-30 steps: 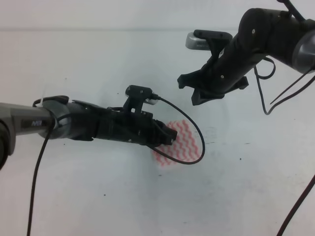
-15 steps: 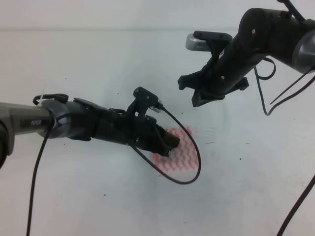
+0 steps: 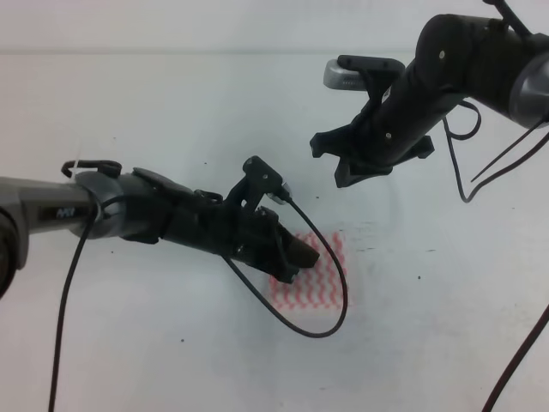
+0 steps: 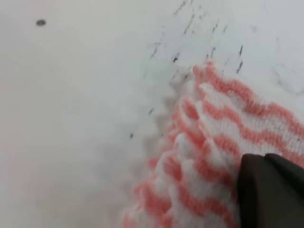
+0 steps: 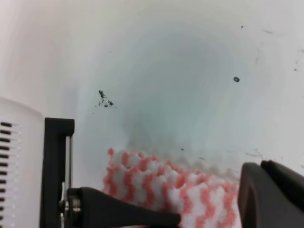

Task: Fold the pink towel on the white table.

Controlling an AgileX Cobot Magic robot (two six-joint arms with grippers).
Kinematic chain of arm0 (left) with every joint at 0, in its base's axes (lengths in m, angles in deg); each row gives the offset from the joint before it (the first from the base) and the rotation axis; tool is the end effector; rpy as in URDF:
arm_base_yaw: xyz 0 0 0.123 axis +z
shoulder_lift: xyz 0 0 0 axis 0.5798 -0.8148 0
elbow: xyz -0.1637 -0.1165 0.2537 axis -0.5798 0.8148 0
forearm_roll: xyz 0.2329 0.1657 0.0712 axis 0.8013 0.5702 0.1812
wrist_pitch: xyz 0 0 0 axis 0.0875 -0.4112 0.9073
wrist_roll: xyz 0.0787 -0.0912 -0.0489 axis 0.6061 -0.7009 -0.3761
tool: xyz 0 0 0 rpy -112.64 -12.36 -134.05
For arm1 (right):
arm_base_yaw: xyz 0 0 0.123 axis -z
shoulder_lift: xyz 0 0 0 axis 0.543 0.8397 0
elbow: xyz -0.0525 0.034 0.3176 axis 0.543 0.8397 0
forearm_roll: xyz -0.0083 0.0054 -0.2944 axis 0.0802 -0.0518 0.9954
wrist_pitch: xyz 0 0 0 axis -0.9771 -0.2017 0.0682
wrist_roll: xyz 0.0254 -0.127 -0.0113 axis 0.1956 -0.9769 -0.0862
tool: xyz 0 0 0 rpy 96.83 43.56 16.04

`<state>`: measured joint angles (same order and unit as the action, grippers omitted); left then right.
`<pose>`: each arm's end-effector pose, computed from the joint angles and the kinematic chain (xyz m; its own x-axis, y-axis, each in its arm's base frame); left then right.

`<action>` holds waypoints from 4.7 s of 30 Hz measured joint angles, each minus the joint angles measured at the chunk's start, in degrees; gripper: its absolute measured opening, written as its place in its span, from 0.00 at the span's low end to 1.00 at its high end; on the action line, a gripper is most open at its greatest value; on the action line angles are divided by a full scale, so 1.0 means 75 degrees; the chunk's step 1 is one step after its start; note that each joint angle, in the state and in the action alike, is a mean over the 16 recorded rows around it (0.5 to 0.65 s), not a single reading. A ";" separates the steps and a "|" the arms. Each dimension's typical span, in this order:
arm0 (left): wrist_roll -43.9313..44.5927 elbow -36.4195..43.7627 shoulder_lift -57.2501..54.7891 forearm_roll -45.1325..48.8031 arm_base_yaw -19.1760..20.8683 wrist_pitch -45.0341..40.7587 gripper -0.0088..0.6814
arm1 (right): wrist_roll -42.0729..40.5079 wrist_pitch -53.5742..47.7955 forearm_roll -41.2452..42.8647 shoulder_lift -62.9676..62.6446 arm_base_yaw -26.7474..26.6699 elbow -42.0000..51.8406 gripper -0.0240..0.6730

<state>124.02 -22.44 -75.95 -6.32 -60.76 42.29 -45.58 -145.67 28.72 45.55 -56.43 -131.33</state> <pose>0.3872 -0.2838 0.1117 -0.3286 0.5771 -0.7477 0.9441 0.2239 -0.2421 0.4718 0.2400 0.2439 -0.9245 -0.1467 -0.3518 -0.2644 0.9115 0.3149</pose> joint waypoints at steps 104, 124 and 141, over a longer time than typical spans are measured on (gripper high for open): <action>-0.0121 0.9789 1.5309 -0.3140 0.0007 0.7668 0.00 | 0.0181 0.6830 0.1331 -1.3702 0.1492 1.2804 0.01; -0.0121 0.9770 1.5341 -0.3067 0.0008 0.7746 0.00 | 0.0140 0.5542 0.1848 -1.5905 0.2521 1.3906 0.01; -0.0121 0.9807 1.5309 -0.3212 0.0007 0.7882 0.01 | 0.0133 0.5517 0.1820 -1.5897 0.2521 1.3895 0.01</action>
<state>123.11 51.11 38.87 -30.41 -60.71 101.40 -44.59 -104.30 42.37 -73.68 -37.52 -27.12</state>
